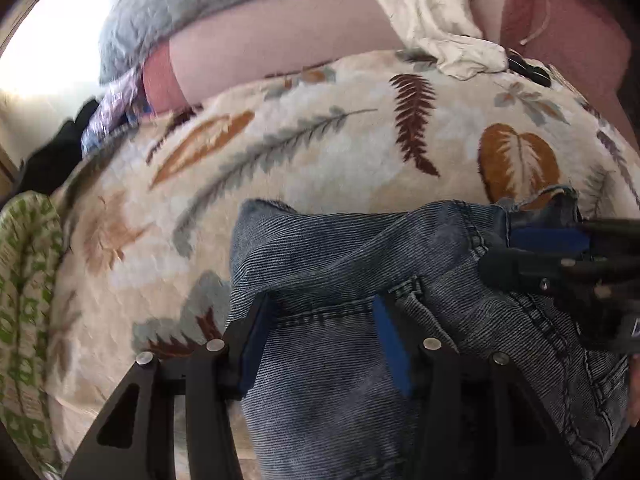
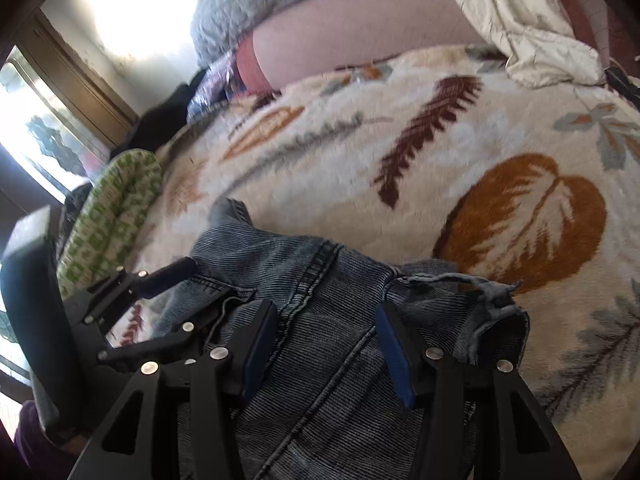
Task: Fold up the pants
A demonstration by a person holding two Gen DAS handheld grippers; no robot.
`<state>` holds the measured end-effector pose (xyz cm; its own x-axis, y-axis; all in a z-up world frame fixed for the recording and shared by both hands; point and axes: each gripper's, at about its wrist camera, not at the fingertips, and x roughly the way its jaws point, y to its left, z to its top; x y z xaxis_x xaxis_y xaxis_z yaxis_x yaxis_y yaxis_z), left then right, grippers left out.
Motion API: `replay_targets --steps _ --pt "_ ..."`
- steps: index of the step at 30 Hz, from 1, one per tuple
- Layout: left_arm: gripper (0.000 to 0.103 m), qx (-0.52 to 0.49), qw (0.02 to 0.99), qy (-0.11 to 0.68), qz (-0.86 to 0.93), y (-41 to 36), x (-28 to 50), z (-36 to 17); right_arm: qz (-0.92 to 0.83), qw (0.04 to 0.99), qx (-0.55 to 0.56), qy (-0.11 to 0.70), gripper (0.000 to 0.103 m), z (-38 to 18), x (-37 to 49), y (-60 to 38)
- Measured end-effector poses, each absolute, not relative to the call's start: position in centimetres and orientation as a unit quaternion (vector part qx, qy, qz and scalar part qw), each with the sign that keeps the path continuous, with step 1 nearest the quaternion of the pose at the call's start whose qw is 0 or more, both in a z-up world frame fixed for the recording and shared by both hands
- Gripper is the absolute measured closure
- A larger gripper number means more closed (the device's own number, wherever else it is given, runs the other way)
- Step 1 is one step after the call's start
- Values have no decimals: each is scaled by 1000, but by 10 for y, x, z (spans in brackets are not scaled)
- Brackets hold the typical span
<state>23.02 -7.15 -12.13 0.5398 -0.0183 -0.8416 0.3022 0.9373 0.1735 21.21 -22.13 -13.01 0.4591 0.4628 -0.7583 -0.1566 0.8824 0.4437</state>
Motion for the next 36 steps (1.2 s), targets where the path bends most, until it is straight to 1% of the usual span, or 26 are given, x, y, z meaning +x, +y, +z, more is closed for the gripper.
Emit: replay_targets --steps 5,10,15,20,25,29,32,36 --pt "47 158 871 459 -81 -75 228 -126 188 836 157 491 45 -135 218 -220" --pt "47 146 878 448 -82 -67 215 -105 193 839 176 478 45 -123 208 -228" --pt "47 150 889 425 -78 -51 179 -76 196 855 161 451 45 -95 179 -232" --pt "47 160 894 409 -88 -40 134 -69 206 863 140 440 45 -78 150 -220" --pt "47 150 892 415 -96 -35 118 -76 210 864 126 440 45 -81 115 -204" --pt "47 161 881 435 -93 -34 115 -93 205 855 105 464 45 -98 94 -195" --pt "46 171 880 434 -94 -36 111 -105 200 849 109 477 44 -111 87 -196" --pt "46 170 883 428 -89 -35 109 -113 192 853 82 478 43 -120 88 -188"
